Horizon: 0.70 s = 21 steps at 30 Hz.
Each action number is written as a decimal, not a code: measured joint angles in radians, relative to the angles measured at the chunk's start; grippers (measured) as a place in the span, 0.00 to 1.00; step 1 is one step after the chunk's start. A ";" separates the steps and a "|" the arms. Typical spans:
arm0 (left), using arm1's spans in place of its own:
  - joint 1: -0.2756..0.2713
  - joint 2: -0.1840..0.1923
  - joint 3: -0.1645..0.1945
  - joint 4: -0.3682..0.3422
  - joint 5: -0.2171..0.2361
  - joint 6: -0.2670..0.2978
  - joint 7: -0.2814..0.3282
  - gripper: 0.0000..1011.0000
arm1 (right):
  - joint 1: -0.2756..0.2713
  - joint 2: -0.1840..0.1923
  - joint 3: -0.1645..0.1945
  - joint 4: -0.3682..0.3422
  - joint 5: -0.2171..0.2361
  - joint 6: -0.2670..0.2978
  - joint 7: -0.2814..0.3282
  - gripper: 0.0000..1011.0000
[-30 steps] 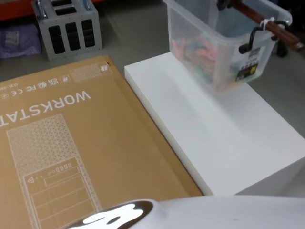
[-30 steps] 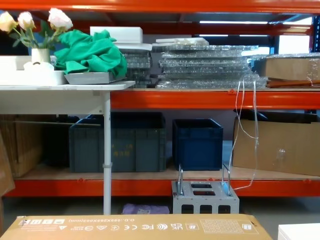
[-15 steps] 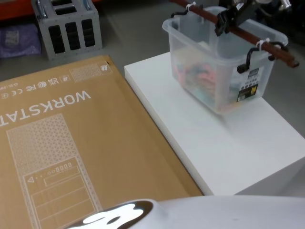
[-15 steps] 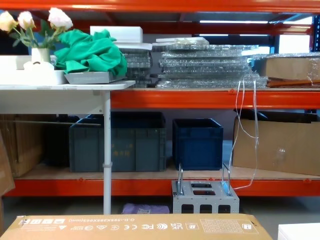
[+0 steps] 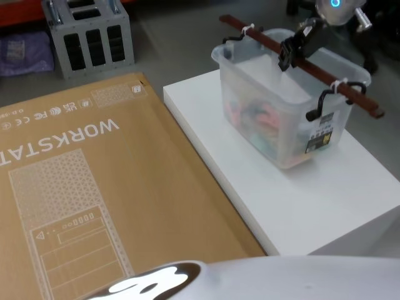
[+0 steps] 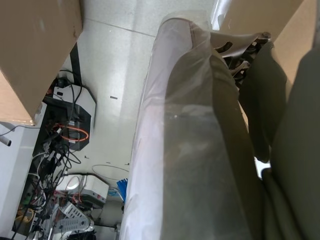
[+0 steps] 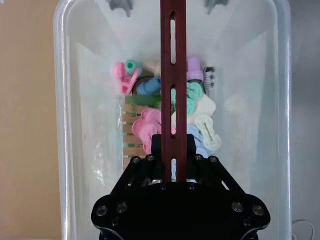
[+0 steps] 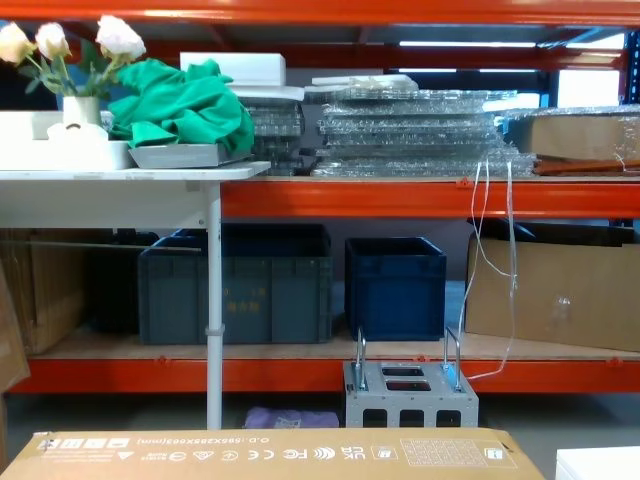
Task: Use one hand to grasp the basket and place it at the designated location.
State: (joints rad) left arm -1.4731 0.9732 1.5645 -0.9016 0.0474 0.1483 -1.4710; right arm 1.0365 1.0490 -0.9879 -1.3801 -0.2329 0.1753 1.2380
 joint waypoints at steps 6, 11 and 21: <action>0.000 0.000 0.000 0.000 0.000 0.000 0.000 0.00 | -0.010 -0.022 -0.005 0.024 -0.008 -0.005 0.030 0.24; 0.000 0.000 0.000 0.000 0.000 0.000 0.000 0.00 | -0.014 -0.034 -0.007 0.038 -0.016 -0.010 0.049 0.24; 0.000 0.000 0.000 0.000 0.000 0.000 0.000 0.00 | -0.029 -0.031 0.013 0.042 -0.020 -0.004 0.063 0.28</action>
State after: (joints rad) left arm -1.4732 0.9732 1.5645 -0.9013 0.0475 0.1484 -1.4710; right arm 1.0079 1.0178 -0.9750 -1.3379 -0.2532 0.1710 1.3010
